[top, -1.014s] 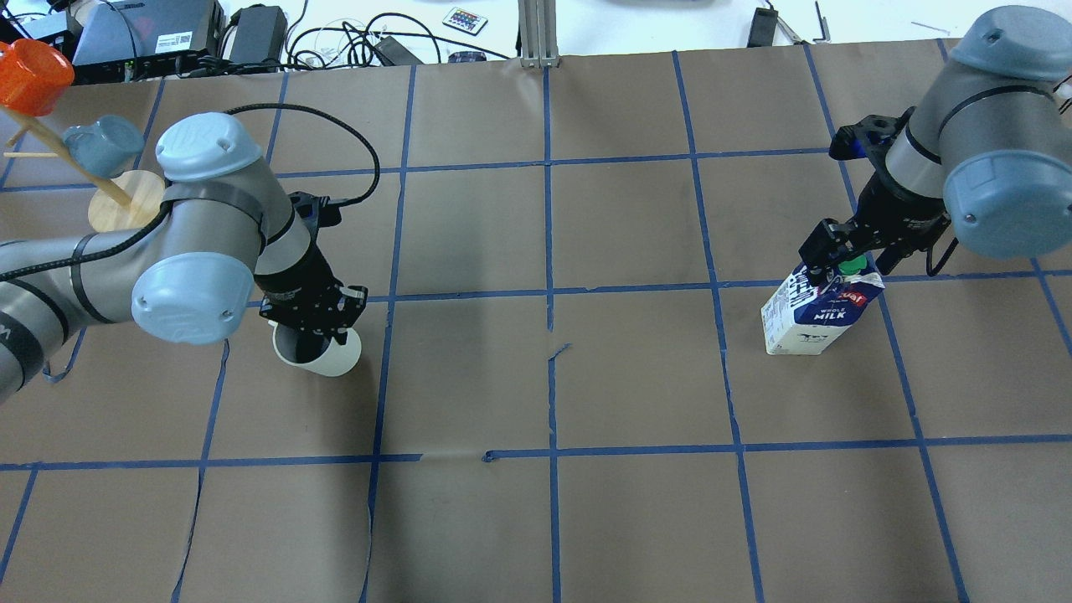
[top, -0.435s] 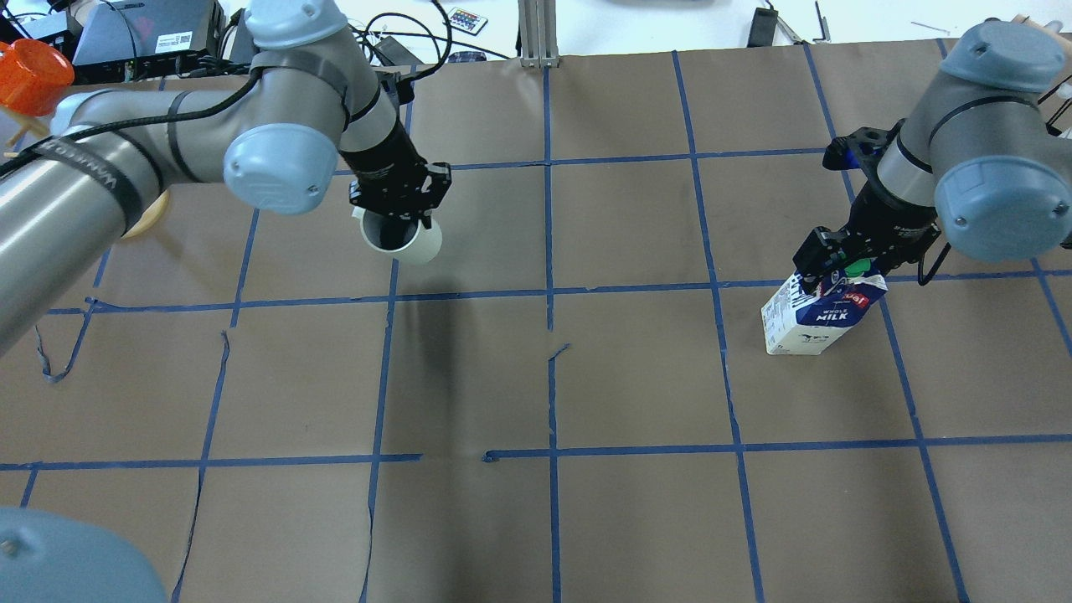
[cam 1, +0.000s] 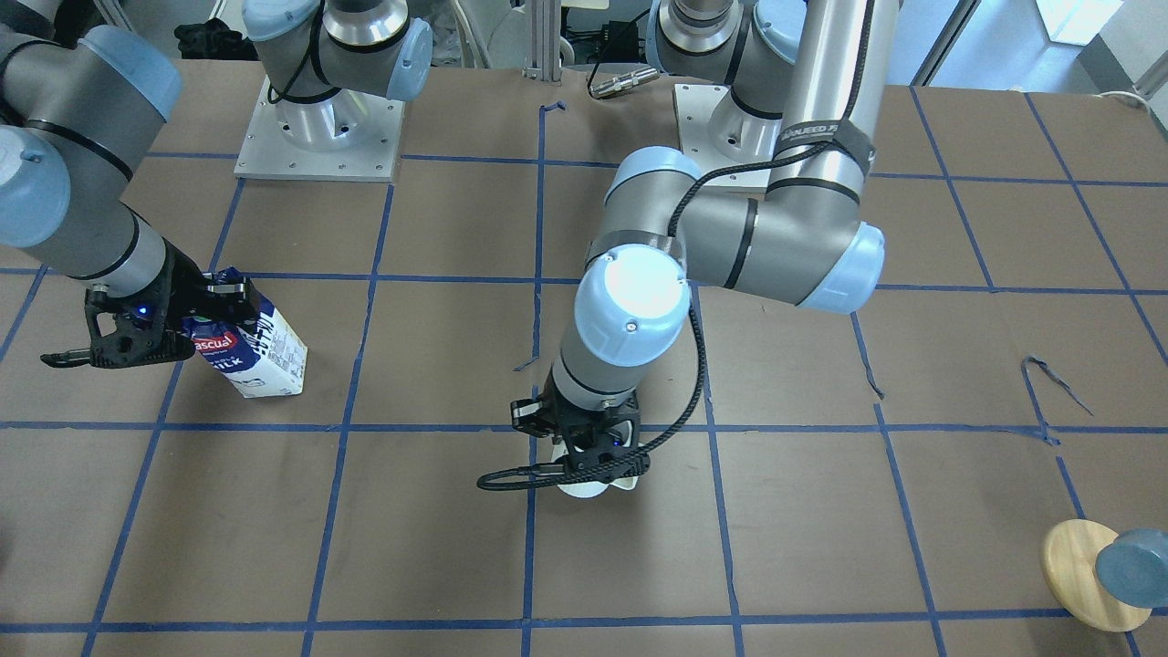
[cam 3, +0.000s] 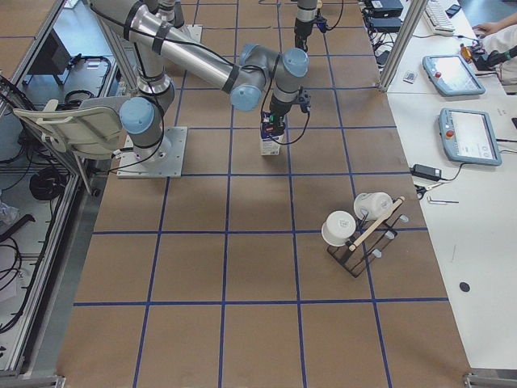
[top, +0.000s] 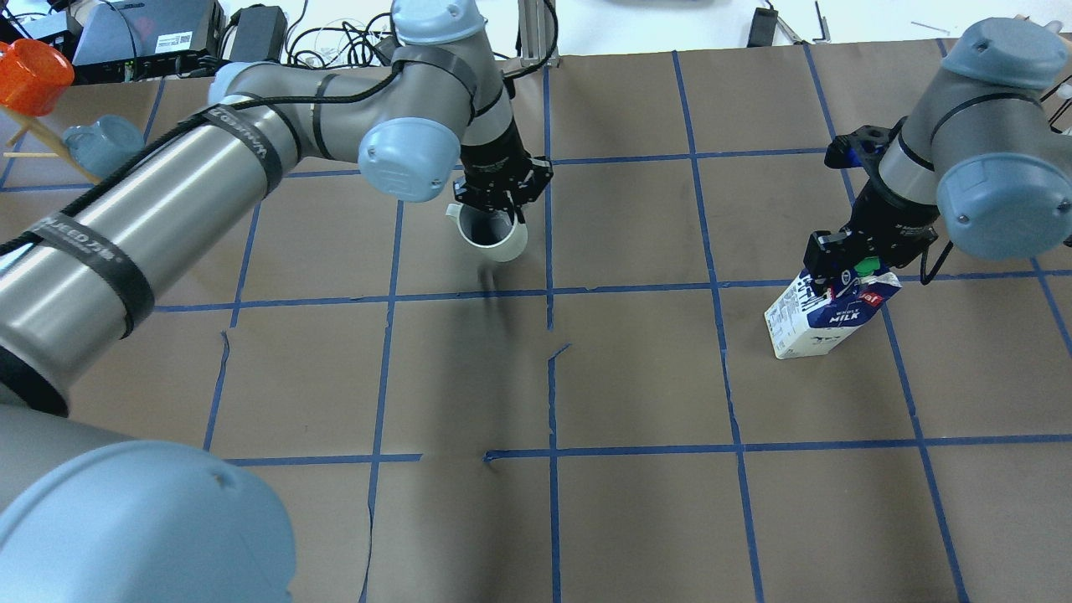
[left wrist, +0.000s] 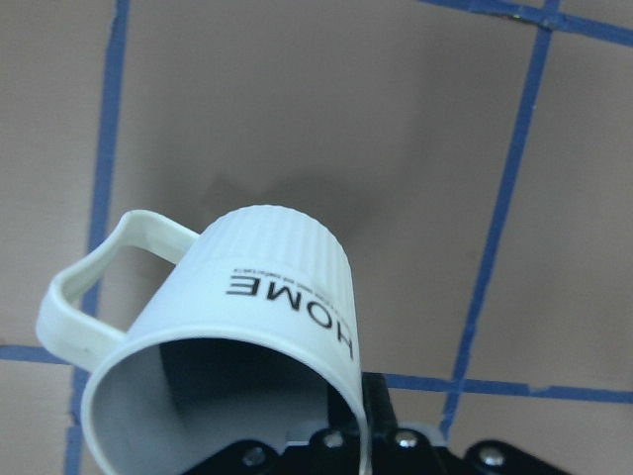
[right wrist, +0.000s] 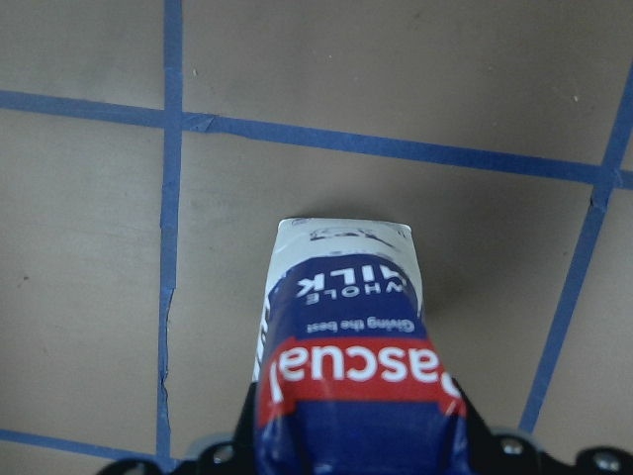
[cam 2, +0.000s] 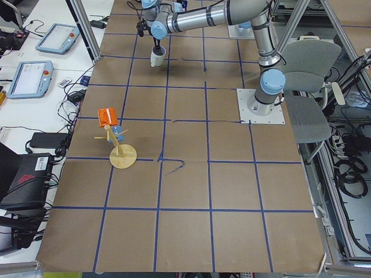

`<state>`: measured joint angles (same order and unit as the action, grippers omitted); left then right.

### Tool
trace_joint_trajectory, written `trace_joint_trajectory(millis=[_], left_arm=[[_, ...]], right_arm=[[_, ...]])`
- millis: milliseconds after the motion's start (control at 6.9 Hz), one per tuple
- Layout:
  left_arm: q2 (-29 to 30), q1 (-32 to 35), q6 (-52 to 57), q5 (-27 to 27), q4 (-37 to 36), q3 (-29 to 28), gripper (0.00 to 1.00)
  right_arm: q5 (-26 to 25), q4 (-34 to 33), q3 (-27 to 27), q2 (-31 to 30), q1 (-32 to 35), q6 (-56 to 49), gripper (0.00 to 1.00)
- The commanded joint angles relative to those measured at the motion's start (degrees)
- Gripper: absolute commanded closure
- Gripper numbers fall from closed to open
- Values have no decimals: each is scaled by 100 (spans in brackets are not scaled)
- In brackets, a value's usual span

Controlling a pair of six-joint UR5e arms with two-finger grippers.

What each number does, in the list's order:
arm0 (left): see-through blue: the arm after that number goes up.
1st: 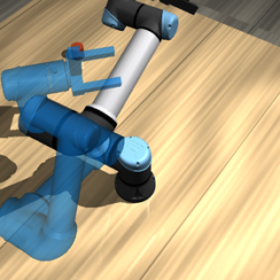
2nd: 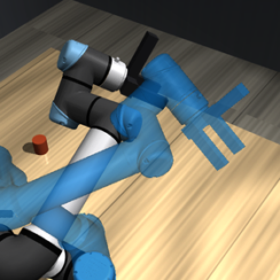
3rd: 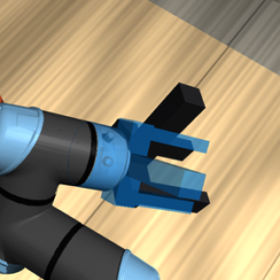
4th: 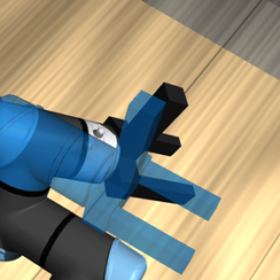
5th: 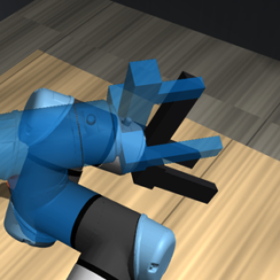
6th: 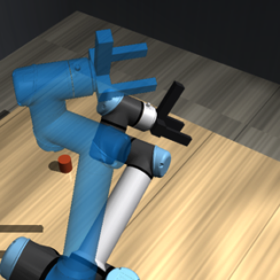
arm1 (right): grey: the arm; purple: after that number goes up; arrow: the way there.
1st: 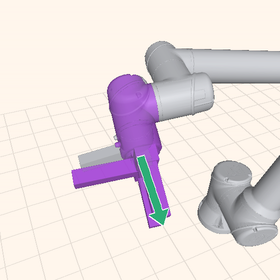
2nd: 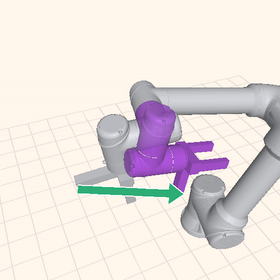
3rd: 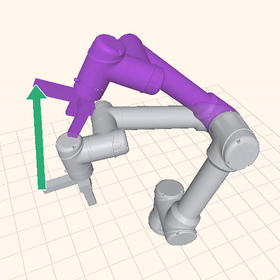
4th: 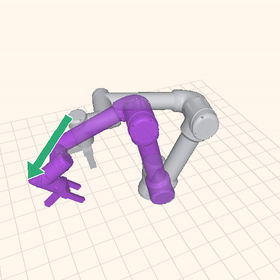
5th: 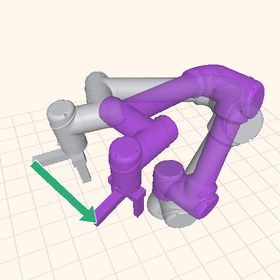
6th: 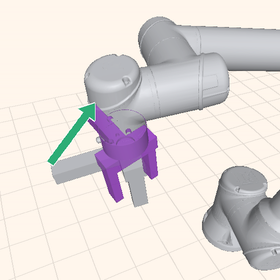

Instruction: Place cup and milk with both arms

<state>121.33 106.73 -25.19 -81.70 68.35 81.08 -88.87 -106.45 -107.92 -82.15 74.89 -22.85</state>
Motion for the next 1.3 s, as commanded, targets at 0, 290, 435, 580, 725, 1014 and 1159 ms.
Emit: trace_joint_trajectory(millis=[0,290,435,580,725,1014,1159], left_arm=[[320,373,-337,22,-494,-66,100],[409,392,-329,-39,-533,-83,100],[357,349,-233,13,-542,-179,1],[243,235,-58,-12,-507,-241,0],[173,51,91,22,-480,-276,0],[-396,-301,1011,-12,208,-189,0],[-826,-363,1294,-39,893,-85,0]], right_arm=[[19,88,60,-12,17,9,53],[28,377,358,-81,52,9,63],[28,396,516,-82,130,9,63],[28,484,579,-73,157,35,73],[36,511,614,-82,157,35,76],[54,842,1479,23,558,612,77],[63,967,2059,398,857,911,77]])
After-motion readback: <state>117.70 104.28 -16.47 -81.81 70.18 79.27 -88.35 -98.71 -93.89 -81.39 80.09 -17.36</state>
